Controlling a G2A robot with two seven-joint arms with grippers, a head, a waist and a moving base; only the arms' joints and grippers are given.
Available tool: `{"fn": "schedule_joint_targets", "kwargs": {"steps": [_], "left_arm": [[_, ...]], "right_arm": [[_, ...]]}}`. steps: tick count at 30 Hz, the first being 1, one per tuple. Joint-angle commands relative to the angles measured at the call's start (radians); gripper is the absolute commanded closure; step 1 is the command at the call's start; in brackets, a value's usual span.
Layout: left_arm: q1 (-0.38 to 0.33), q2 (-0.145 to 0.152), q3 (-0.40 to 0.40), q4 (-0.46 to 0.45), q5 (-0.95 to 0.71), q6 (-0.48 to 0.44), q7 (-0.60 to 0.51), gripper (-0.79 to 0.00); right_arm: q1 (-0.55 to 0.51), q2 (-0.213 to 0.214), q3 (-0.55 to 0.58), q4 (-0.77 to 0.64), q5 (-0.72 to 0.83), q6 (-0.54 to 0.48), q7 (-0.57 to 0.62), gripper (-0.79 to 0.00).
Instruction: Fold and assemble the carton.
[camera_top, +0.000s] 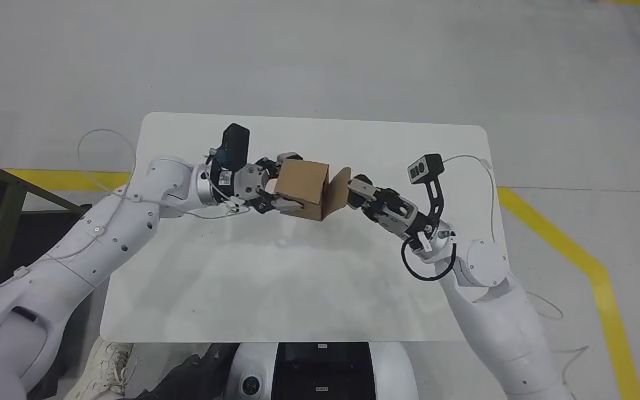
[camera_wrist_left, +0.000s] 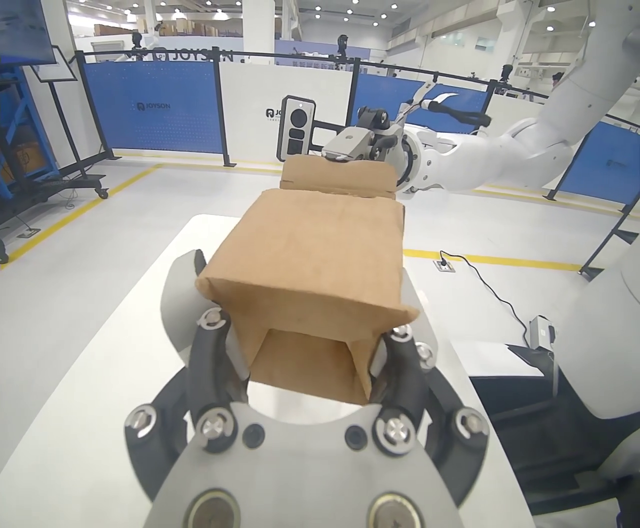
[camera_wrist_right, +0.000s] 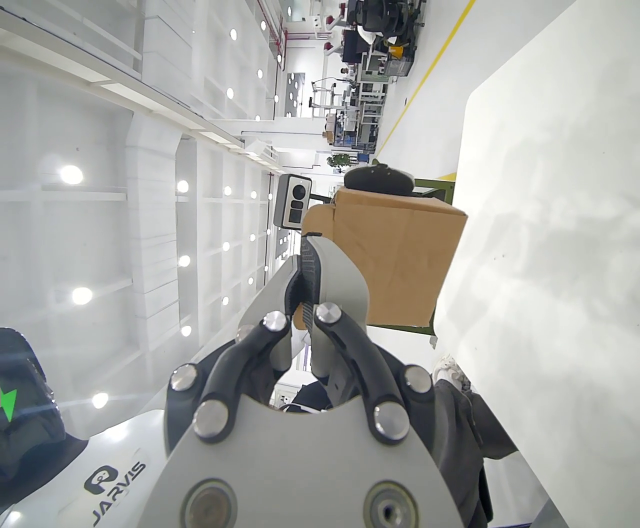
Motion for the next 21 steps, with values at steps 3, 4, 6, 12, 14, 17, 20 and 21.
{"fn": "schedule_joint_targets", "kwargs": {"steps": [3, 4, 6, 12, 14, 17, 20, 21], "left_arm": [[-0.013, 0.005, 0.021, 0.002, 0.002, 0.0, 0.014, -0.034], [-0.016, 0.006, 0.026, 0.002, 0.002, 0.0, 0.017, -0.034], [-0.021, 0.008, 0.034, 0.004, 0.0, 0.0, 0.026, -0.055], [-0.035, 0.013, 0.051, 0.018, -0.008, 0.0, 0.048, -0.095], [-0.038, 0.013, 0.055, 0.025, -0.013, 0.0, 0.054, -0.095], [-0.042, 0.014, 0.059, 0.03, -0.015, 0.0, 0.063, -0.089], [-0.044, 0.016, 0.062, 0.031, -0.012, 0.0, 0.075, -0.083], [-0.045, 0.017, 0.062, 0.031, -0.011, 0.0, 0.078, -0.08]], "right_arm": [[0.0, 0.0, 0.0, -0.002, 0.006, -0.003, -0.001, 0.0], [0.001, 0.0, 0.001, -0.004, 0.009, -0.006, -0.002, 0.0], [0.001, -0.001, 0.001, -0.003, 0.015, -0.009, -0.003, -0.286], [0.001, -0.002, 0.006, 0.004, 0.033, -0.021, -0.008, -0.785], [-0.002, -0.001, 0.016, 0.008, 0.044, -0.027, -0.011, -0.785], [-0.013, 0.001, 0.039, 0.014, 0.066, -0.029, -0.021, -0.696], [-0.02, 0.003, 0.055, 0.025, 0.077, 0.001, -0.036, -0.345], [-0.019, 0.003, 0.056, 0.027, 0.073, 0.015, -0.04, -0.339]]}}
